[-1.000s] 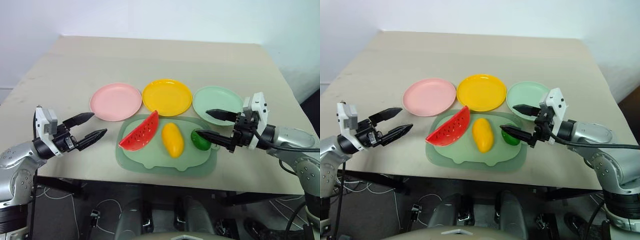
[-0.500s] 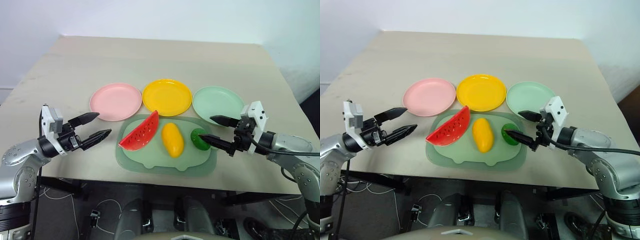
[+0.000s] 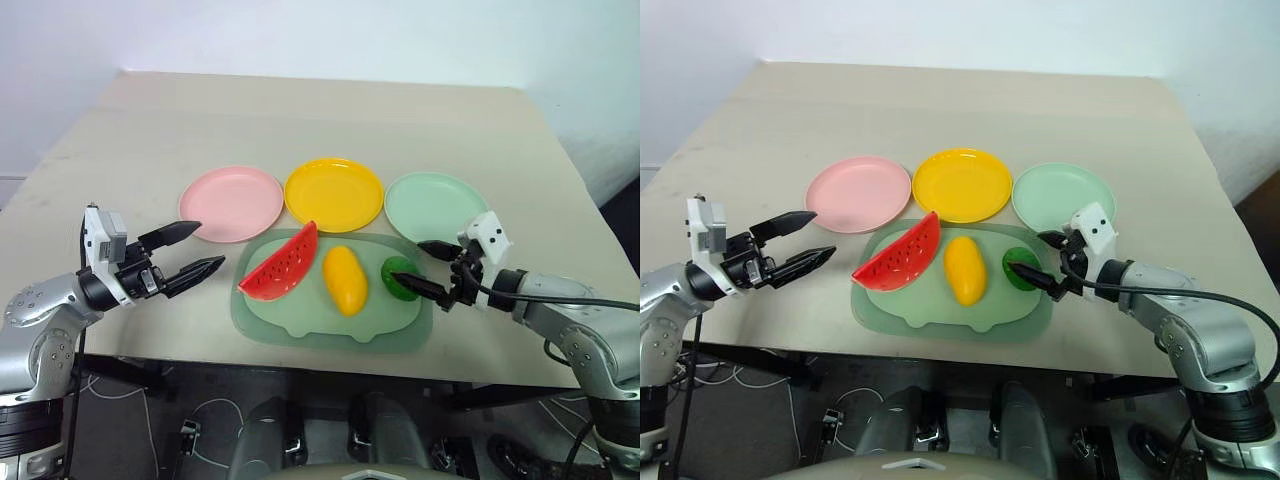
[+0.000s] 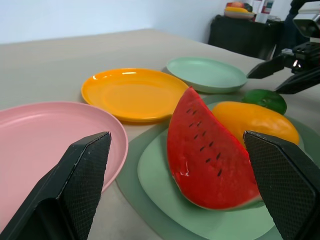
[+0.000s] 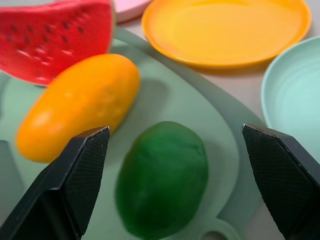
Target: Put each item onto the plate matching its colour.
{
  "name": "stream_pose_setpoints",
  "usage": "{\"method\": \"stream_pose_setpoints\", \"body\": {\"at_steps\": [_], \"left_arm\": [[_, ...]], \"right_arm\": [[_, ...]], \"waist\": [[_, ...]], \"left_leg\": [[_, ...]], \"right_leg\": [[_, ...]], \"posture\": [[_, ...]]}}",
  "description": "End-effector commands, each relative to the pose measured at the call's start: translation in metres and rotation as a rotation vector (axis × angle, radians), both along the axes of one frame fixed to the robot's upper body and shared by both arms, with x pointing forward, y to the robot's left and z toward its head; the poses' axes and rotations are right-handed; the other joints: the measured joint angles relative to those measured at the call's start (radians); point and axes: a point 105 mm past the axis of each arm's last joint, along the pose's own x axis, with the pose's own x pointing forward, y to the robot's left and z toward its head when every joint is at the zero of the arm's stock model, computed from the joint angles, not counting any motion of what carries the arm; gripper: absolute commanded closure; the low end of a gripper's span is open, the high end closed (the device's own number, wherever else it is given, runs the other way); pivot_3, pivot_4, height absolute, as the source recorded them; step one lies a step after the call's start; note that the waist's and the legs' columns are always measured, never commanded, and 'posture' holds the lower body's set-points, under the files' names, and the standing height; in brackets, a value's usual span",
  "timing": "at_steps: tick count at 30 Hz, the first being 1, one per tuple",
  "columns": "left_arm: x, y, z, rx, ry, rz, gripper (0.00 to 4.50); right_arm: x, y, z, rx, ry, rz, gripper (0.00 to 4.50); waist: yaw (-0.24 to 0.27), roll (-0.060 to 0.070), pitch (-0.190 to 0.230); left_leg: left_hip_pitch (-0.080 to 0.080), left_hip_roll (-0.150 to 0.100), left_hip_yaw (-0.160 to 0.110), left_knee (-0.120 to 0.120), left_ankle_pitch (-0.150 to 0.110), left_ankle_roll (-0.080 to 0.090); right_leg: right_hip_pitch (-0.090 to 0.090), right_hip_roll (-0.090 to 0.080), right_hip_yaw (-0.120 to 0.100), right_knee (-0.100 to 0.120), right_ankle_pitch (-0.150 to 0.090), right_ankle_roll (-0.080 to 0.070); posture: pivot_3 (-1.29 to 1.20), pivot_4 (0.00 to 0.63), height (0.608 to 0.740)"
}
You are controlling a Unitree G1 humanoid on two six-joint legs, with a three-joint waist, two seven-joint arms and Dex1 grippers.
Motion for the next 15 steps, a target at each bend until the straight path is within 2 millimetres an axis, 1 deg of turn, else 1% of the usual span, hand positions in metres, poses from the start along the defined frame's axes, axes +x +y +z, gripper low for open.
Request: {"method": "stream_pose_setpoints", "body": {"at_steps": [1,5,8,11,13,14,15], "left_arm": [[-0.003,-0.003,0.006,0.014,-0.036,-0.013,0.05],[-0.002,-0.002,0.004,0.021,-0.036,-0.006,0.05],[-0.001,-0.001,0.003,0.021,-0.041,-0.001,0.05],[-0.001,-0.001,0.003,0.022,-0.045,0.001,0.00],[-0.001,-0.001,0.003,0.024,-0.048,0.003,0.00],[-0.001,0.000,0.004,0.026,-0.049,0.004,0.00],[-0.001,0.000,0.004,0.027,-0.049,0.005,0.00]], "right_arm": [[0.004,0.002,-0.002,-0.020,-0.008,-0.009,0.00],[0.008,0.000,-0.013,-0.055,0.023,-0.030,0.00],[0.012,0.002,-0.011,-0.042,0.022,-0.029,0.00],[0.014,0.003,-0.011,-0.021,0.034,-0.021,0.60],[0.015,0.004,-0.012,-0.034,0.039,-0.017,1.17],[0.016,0.004,-0.012,-0.032,0.038,-0.011,1.53],[0.016,0.005,-0.011,-0.029,0.037,-0.006,1.70]], "waist": [[0.000,0.000,0.000],[0.000,0.000,0.000],[0.000,0.000,0.000],[0.000,0.000,0.000],[0.000,0.000,0.000],[0.000,0.000,0.000],[0.000,0.000,0.000]], "left_leg": [[0.000,0.000,0.000,0.000,0.000,0.000],[0.000,0.000,0.000,0.000,0.000,0.000],[0.000,0.000,0.001,0.000,0.000,0.000],[0.000,0.000,0.001,0.000,0.000,0.000],[0.000,0.000,0.001,0.000,0.000,0.000],[0.000,0.000,0.001,0.000,0.000,0.000],[0.000,0.000,0.001,0.000,0.000,0.000]], "right_leg": [[0.000,0.000,0.000,0.000,0.000,0.000],[0.000,0.000,0.000,0.000,0.000,0.000],[0.000,0.000,0.000,0.000,0.000,0.000],[0.000,0.000,0.000,0.000,0.000,0.000],[0.001,0.000,0.000,0.000,0.000,0.000],[0.002,0.000,0.000,0.000,0.000,0.000],[0.002,0.000,0.000,0.000,0.000,0.000]], "posture": [[0.00,0.150,0.696],[0.00,0.150,0.696],[0.00,0.150,0.696],[0.00,0.150,0.696],[0.00,0.150,0.696],[0.00,0.150,0.696],[0.00,0.150,0.696]]}}
